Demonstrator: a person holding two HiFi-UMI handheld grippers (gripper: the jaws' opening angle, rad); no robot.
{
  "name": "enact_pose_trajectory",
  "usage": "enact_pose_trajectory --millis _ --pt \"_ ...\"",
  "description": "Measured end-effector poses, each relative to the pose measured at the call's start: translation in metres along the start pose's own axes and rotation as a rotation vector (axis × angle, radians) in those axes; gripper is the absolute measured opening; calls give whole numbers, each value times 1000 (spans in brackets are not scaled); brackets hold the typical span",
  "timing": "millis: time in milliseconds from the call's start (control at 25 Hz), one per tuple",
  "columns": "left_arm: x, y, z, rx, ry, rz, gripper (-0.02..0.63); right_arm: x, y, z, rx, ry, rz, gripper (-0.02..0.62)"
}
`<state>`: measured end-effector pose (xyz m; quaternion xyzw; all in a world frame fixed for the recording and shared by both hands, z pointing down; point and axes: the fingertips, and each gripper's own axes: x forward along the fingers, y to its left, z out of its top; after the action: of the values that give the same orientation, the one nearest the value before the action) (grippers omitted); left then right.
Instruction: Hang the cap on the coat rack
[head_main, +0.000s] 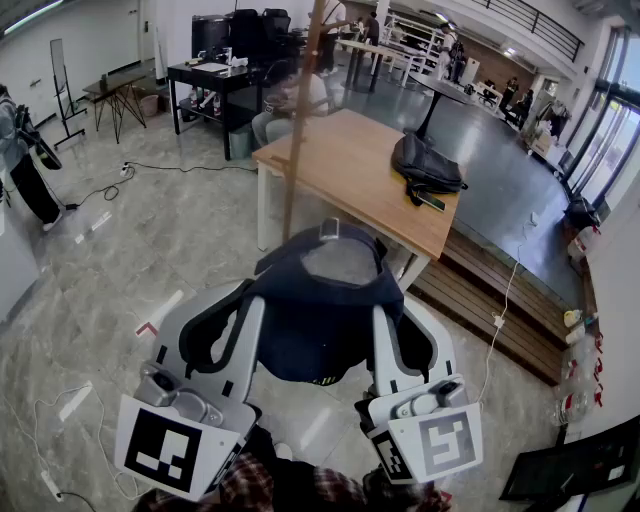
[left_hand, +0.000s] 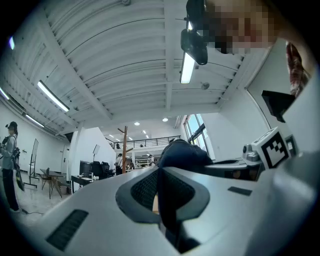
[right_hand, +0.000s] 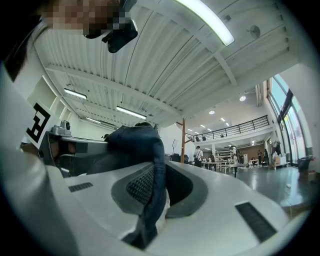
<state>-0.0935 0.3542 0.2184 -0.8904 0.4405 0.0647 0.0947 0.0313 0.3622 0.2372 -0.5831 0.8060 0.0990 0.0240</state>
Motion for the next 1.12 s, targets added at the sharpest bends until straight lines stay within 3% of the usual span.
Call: enact_pose_trajectory --millis 440,920,1120 --pt "59 56 -22 4 8 5 26 79 -18 -17 11 1 6 40" --pt "159 152 -26 38 -58 -79 27 208 -43 -18 -12 -57 -73 40" --pt "196 178 -43 10 -34 -111 27 249 -57 -32 -5 -29 -104 40"
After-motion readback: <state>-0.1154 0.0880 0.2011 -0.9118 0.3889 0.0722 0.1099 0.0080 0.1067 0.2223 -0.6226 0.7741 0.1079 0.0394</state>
